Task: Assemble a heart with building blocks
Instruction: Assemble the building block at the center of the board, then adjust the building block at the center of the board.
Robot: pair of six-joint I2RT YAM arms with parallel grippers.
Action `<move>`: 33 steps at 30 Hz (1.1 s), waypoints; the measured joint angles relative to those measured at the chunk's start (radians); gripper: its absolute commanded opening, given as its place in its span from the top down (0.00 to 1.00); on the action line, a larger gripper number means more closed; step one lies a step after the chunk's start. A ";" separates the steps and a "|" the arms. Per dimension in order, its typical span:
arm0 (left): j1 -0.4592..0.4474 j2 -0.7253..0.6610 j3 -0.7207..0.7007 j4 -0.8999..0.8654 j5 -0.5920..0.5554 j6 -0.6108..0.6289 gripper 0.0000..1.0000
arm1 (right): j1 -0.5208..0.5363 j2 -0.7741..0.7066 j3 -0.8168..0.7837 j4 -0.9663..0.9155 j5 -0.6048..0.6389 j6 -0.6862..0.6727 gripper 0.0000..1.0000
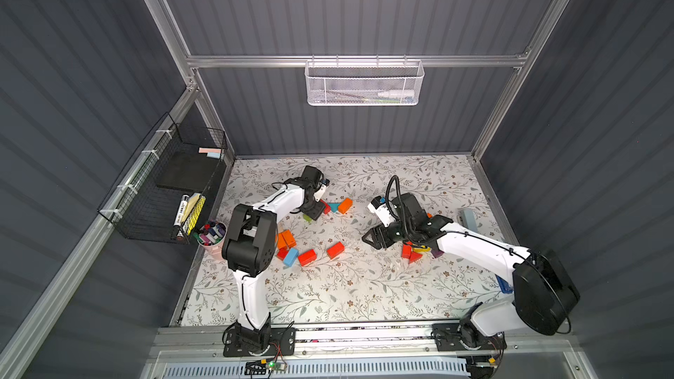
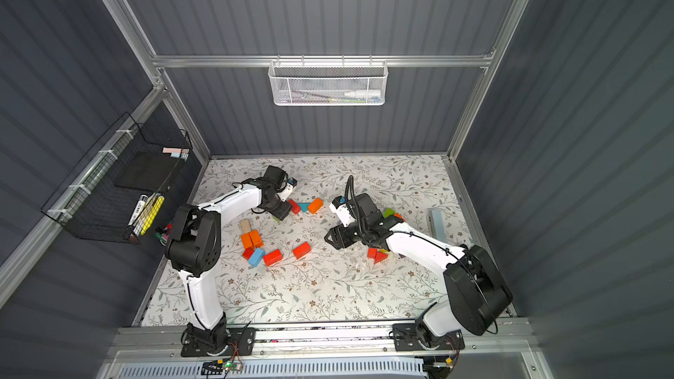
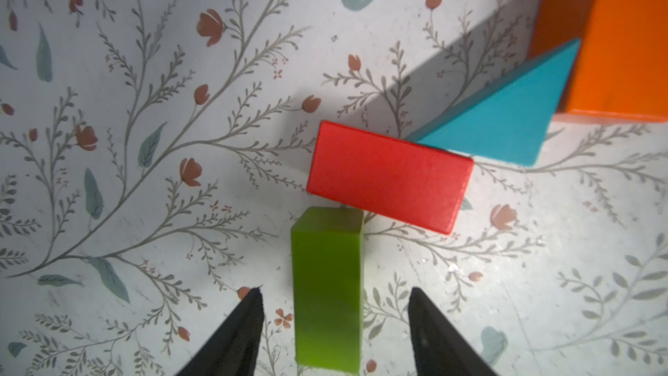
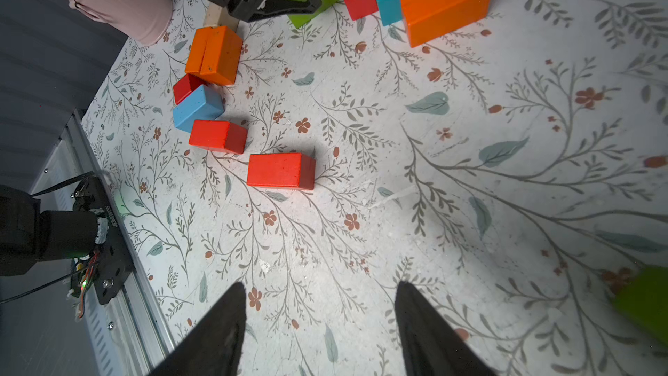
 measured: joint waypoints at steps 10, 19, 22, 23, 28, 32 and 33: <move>0.002 -0.148 -0.084 -0.050 0.000 -0.228 0.45 | -0.003 0.010 0.000 0.010 0.000 0.003 0.33; 0.025 -0.225 -0.208 -0.047 0.099 -0.486 0.44 | -0.004 0.016 -0.006 0.031 -0.007 0.016 0.33; 0.027 -0.245 -0.255 0.008 0.111 -0.518 0.44 | -0.004 0.016 -0.006 0.034 -0.008 0.020 0.33; 0.027 -0.248 -0.267 0.023 0.114 -0.524 0.44 | -0.004 0.016 -0.008 0.035 -0.008 0.021 0.33; 0.027 -0.249 -0.294 0.085 0.129 -0.543 0.44 | -0.004 0.016 -0.023 0.039 -0.006 0.021 0.33; 0.027 -0.247 -0.294 0.120 0.131 -0.551 0.44 | -0.004 0.017 -0.024 0.043 -0.009 0.022 0.33; 0.027 -0.244 -0.294 0.129 0.132 -0.554 0.44 | -0.004 0.017 -0.024 0.043 -0.010 0.022 0.33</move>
